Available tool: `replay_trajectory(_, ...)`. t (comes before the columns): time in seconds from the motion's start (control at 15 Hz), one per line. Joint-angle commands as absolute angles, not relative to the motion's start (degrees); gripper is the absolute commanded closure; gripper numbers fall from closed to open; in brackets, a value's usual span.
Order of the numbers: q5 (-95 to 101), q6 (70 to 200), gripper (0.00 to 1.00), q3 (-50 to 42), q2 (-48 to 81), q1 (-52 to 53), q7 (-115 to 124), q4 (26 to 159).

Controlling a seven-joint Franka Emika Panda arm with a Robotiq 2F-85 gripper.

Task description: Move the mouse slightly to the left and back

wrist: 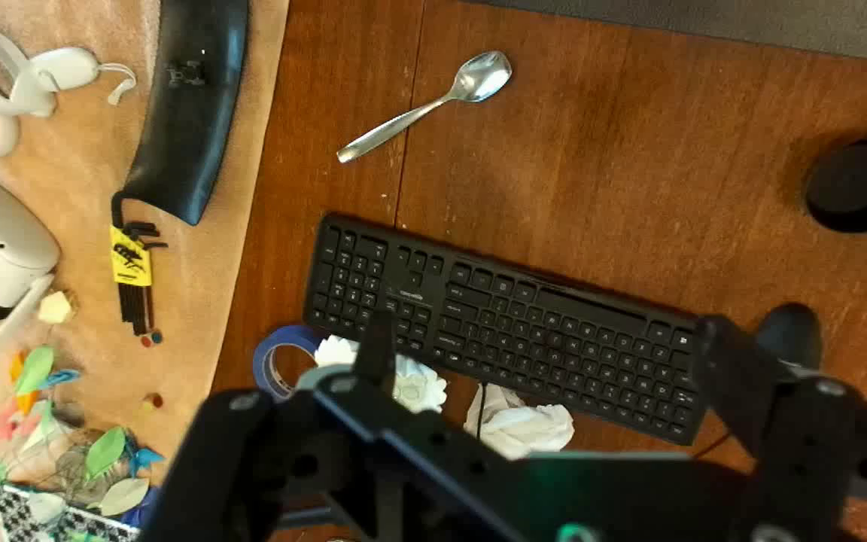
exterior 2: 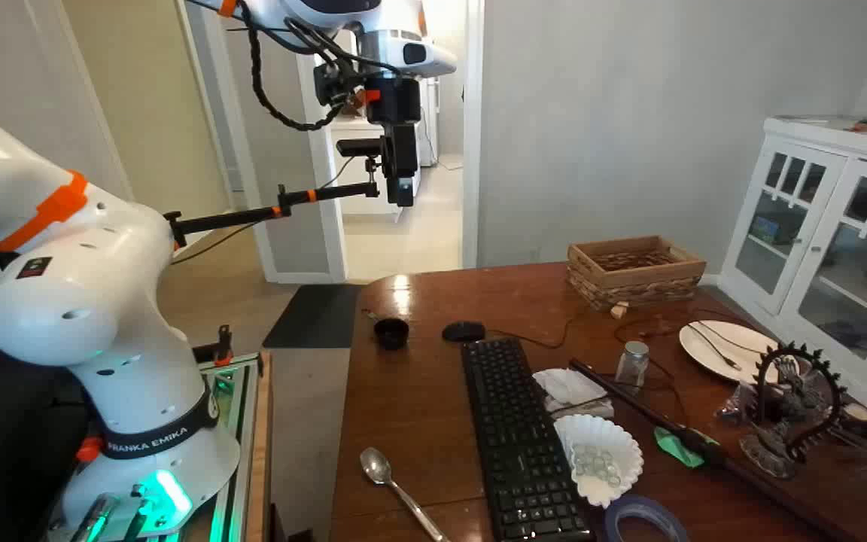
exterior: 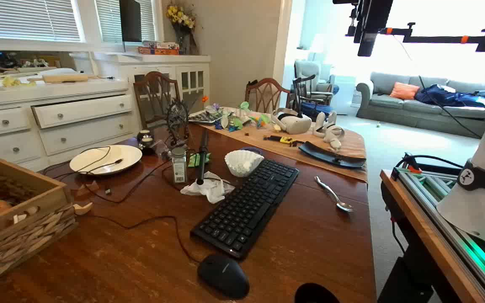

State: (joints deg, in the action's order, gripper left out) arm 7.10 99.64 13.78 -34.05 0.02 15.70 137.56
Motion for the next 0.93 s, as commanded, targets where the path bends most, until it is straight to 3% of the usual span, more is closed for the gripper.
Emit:
replay_trajectory(0.0,7.70,99.42,0.00,12.69,-33.81,1.40,16.32,137.42)
replay_trajectory(0.27,7.70,99.42,0.00,12.69,-33.81,1.40,16.32,137.42)
replay_trajectory(0.87,0.93,138.80,0.00,8.68,-14.00,4.13,11.50,138.12)
